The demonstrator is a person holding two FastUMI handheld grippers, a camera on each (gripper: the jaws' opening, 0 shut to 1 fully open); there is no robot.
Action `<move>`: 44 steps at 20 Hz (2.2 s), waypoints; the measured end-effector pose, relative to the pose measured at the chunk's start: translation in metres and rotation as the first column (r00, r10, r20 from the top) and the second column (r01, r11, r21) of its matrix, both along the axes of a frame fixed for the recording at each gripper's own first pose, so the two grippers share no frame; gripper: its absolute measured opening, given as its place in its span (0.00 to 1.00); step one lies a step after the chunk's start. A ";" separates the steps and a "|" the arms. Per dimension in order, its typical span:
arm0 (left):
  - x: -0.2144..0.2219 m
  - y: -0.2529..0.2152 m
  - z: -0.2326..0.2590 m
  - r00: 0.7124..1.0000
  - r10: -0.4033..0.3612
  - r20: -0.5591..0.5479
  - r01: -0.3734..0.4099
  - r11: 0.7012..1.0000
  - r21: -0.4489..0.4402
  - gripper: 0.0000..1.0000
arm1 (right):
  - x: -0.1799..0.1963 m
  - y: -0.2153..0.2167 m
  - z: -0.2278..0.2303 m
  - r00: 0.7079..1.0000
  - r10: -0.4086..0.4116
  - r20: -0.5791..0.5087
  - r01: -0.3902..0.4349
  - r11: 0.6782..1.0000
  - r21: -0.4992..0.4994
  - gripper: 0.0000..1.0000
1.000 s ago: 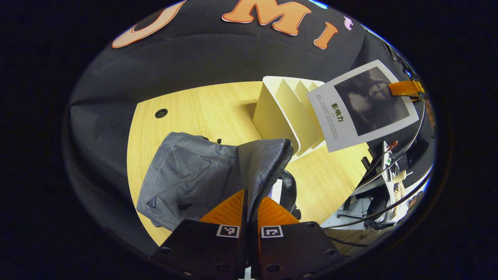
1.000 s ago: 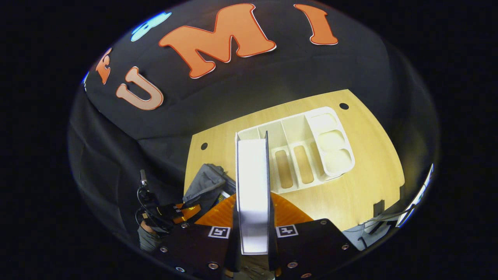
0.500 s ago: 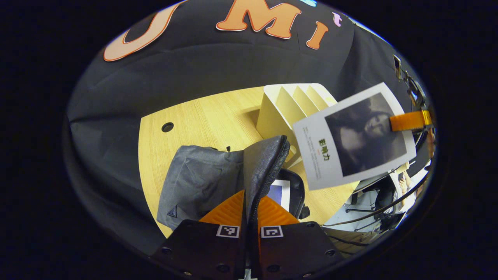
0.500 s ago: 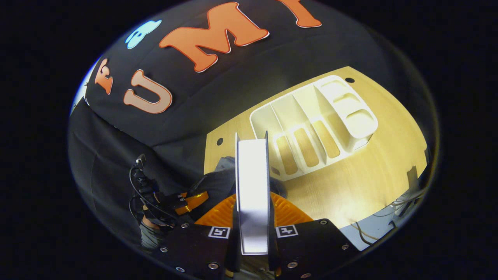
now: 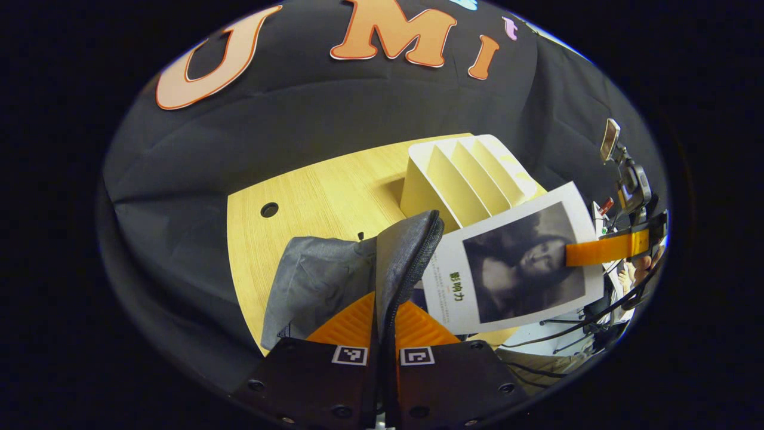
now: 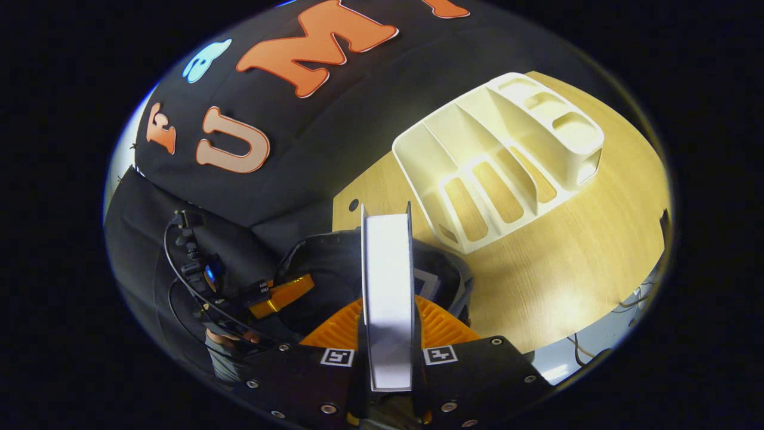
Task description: Open the schoolbag, grab two books from the bookshelf and put them into the schoolbag.
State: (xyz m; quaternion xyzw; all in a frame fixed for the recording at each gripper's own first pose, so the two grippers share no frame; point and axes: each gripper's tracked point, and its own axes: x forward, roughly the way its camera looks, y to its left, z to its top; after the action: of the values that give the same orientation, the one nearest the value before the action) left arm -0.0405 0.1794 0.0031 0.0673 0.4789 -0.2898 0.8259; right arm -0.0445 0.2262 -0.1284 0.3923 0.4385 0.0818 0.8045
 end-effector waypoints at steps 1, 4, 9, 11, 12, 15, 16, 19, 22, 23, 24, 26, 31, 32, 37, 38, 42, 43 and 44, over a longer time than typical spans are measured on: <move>0.003 0.000 0.004 1.000 0.005 0.000 -0.005 1.000 -0.002 0.06 | 0.000 0.004 -0.004 1.000 -0.001 -0.001 0.001 1.000 0.018 0.28; 0.005 0.001 0.011 1.000 0.004 0.015 -0.005 1.000 0.007 0.06 | 0.002 0.018 -0.016 1.000 0.005 -0.007 -0.004 0.998 0.065 0.28; 0.005 -0.003 0.021 0.999 0.013 0.030 -0.013 1.000 0.004 0.06 | 0.012 0.048 -0.033 1.000 -0.007 -0.023 0.010 0.989 0.149 0.27; 0.003 -0.005 0.022 1.000 0.016 0.027 -0.016 1.000 -0.003 0.06 | 0.016 0.057 -0.037 1.000 -0.017 -0.018 0.020 0.983 0.180 0.27; 0.003 -0.007 0.023 1.000 0.016 0.027 -0.016 1.000 -0.005 0.06 | 0.021 0.061 -0.040 1.000 -0.025 -0.011 0.027 0.980 0.195 0.27; 0.004 -0.006 0.024 0.999 0.021 0.038 -0.021 1.000 -0.011 0.06 | 0.027 0.070 -0.054 0.998 -0.061 -0.021 0.064 0.971 0.229 0.27; 0.002 -0.006 0.025 0.999 0.023 0.035 -0.023 1.000 -0.017 0.06 | 0.030 0.073 -0.056 0.997 -0.079 -0.023 0.082 0.964 0.251 0.26; 0.000 -0.007 0.024 0.999 0.024 0.029 -0.023 0.999 -0.024 0.06 | 0.038 0.087 -0.069 0.992 -0.124 -0.024 0.125 0.949 0.289 0.26; 0.000 -0.008 0.025 0.999 0.020 0.029 -0.019 0.999 -0.029 0.06 | 0.043 0.103 -0.079 0.988 -0.150 -0.042 0.155 0.928 0.339 0.26; -0.001 -0.009 0.025 0.999 0.018 0.028 -0.017 0.999 -0.034 0.06 | 0.046 0.108 -0.082 0.985 -0.165 -0.049 0.171 0.920 0.353 0.26; -0.006 -0.010 0.025 1.000 0.011 0.023 -0.010 0.999 -0.039 0.06 | 0.048 0.112 -0.083 0.984 -0.172 -0.053 0.179 0.915 0.362 0.26; -0.008 -0.014 0.027 1.000 -0.009 0.024 0.010 0.999 -0.044 0.06 | 0.052 0.119 -0.085 0.984 -0.176 -0.043 0.179 0.914 0.365 0.26; -0.010 -0.030 0.025 0.999 -0.035 0.025 0.036 0.998 -0.054 0.06 | 0.056 0.143 -0.104 0.984 -0.160 -0.079 0.178 0.908 0.378 0.26; -0.009 -0.034 0.022 0.999 -0.037 0.024 0.038 0.998 -0.051 0.06 | 0.054 0.150 -0.109 0.985 -0.136 -0.106 0.166 0.906 0.388 0.28; -0.007 -0.032 0.015 0.999 -0.033 0.023 0.034 0.998 -0.045 0.06 | 0.021 0.146 -0.148 0.972 0.024 -0.236 0.028 0.976 0.215 0.40; -0.006 -0.030 0.015 0.999 -0.034 0.030 0.035 0.999 -0.039 0.06 | 0.016 0.137 -0.153 0.971 0.054 -0.232 -0.014 0.985 0.170 0.56; -0.014 -0.035 0.010 0.998 -0.050 0.039 0.051 0.998 -0.034 0.06 | 0.003 0.105 -0.142 0.967 0.091 -0.236 -0.075 0.994 0.073 0.68; -0.019 -0.032 0.008 0.997 -0.061 0.048 0.063 0.998 -0.026 0.06 | 0.003 0.095 -0.135 0.970 0.083 -0.229 -0.072 0.996 0.055 0.71; -0.022 -0.033 0.006 0.996 -0.072 0.054 0.073 0.997 -0.021 0.07 | 0.005 0.084 -0.130 0.974 0.064 -0.218 -0.056 0.997 0.043 0.76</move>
State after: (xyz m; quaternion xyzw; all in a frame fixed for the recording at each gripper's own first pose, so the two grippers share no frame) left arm -0.0627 0.1468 0.0094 0.0830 0.4507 -0.3231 0.8280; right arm -0.0393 0.3101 -0.2579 0.4001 0.5348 0.0704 0.7409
